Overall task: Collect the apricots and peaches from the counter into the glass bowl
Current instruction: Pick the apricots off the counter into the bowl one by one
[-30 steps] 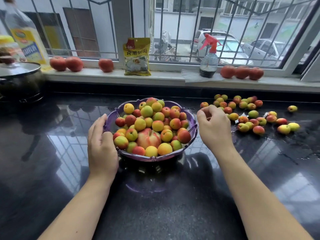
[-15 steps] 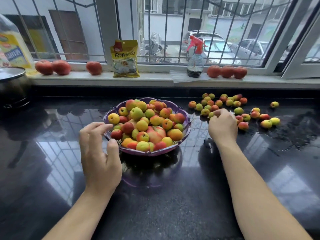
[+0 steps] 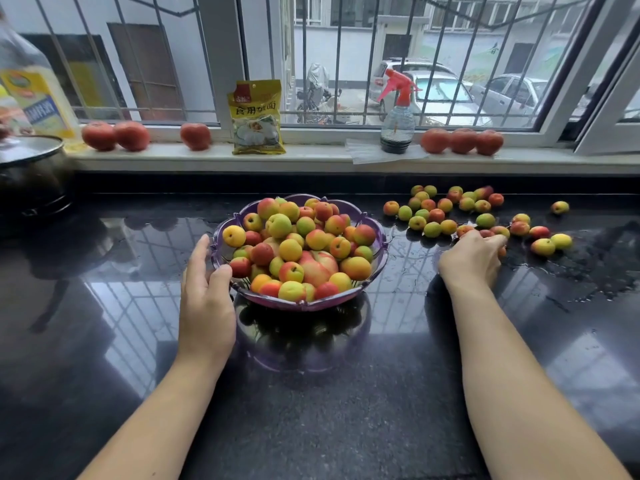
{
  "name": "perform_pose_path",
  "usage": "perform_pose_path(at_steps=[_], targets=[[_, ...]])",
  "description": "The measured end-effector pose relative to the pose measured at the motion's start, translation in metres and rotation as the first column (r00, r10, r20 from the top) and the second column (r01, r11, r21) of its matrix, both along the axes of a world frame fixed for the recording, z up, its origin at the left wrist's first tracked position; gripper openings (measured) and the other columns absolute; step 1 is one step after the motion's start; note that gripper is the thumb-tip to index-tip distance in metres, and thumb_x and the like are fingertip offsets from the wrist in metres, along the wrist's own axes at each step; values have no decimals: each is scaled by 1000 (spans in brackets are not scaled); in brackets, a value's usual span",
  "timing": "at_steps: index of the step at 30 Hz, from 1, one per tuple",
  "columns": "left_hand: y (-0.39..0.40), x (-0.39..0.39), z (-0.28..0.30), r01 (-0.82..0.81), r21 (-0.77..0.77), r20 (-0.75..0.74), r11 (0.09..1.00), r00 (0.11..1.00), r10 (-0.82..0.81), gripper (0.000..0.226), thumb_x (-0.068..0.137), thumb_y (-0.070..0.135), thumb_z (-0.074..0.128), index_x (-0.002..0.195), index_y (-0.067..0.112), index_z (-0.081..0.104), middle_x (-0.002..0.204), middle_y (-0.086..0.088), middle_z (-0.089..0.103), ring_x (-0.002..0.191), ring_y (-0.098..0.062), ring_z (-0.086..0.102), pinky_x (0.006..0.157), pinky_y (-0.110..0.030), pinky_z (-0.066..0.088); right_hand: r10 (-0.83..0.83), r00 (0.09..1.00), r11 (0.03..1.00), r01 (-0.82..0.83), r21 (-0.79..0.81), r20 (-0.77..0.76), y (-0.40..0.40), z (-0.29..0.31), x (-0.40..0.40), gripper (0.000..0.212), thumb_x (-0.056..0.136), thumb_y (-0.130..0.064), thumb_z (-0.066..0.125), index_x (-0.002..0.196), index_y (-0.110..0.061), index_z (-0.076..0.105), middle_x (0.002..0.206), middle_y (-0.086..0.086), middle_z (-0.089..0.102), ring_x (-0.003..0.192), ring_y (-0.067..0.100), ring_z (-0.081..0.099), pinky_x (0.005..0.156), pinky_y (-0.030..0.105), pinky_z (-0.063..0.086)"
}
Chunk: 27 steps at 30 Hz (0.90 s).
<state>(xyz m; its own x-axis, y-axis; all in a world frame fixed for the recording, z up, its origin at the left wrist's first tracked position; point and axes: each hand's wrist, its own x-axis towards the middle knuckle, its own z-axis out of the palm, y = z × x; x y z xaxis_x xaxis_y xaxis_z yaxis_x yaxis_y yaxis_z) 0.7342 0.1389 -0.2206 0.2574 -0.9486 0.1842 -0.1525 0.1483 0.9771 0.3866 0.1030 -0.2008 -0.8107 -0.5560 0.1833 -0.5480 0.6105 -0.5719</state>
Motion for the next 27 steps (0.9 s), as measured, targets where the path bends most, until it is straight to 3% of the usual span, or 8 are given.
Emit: perform_pose_path(at_steps=[4,7,10,13,16,22,24,27], targets=[[0,-1,2,17,9,-28,1000,999,-17,70,94,48,42,162,42,32,161,12,45,146,-12,47,120,-50,43,275,961,935,-270,-229,-9,6,20,17,28,93,-23,67,119,-12,66,122,12,62,105,29,62,87,36,49],[1,-1,4,32,34,-31,999,999,-31,69,94,49,42,162,43,31,161,10,47,143,-15,50,116,-51,48,681,732,652,-594,-471,19,23,46,59,23,93,-35,70,108,-17,71,99,-5,72,90,5,66,78,20,52],[2,-2,4,29,38,-29,999,999,-28,69,94,51,43,162,43,31,158,8,49,140,-17,54,111,-51,52,871,485,436,-836,-335,-78,36,51,99,19,92,-36,70,107,-24,71,97,-12,68,92,6,63,76,19,52],[2,-1,4,15,42,-40,999,999,-13,71,92,50,46,162,41,33,154,5,53,134,-19,59,108,-50,55,892,419,393,-905,-165,-172,38,42,110,22,89,-37,74,109,-31,71,100,-17,61,100,9,55,86,32,51],[3,-2,6,12,52,-52,999,999,-9,72,91,49,46,161,40,35,152,3,55,131,-19,61,106,-51,56,906,382,357,-921,-158,-180,38,40,107,23,87,-38,75,108,-31,71,96,-23,57,102,13,54,91,46,50],[2,-3,7,-1,80,-39,997,999,4,74,87,58,44,159,43,36,152,8,55,137,-19,57,110,-54,52,900,349,337,-937,-90,-263,38,38,108,35,87,-51,71,114,-30,71,101,-21,57,105,10,53,98,39,44],[2,-4,7,3,97,-15,995,1000,-2,73,87,60,41,158,43,37,149,10,57,135,-18,57,111,-55,51,856,448,379,-883,-276,-258,33,39,105,25,92,-44,68,108,-25,73,99,-18,64,97,7,57,87,28,47],[3,-6,8,14,112,13,994,1000,-16,72,86,65,38,155,43,42,144,10,62,132,-18,59,110,-56,51,667,728,554,-627,-548,-159,22,36,90,12,98,-26,62,91,-21,70,83,-10,67,80,3,61,69,17,45]])
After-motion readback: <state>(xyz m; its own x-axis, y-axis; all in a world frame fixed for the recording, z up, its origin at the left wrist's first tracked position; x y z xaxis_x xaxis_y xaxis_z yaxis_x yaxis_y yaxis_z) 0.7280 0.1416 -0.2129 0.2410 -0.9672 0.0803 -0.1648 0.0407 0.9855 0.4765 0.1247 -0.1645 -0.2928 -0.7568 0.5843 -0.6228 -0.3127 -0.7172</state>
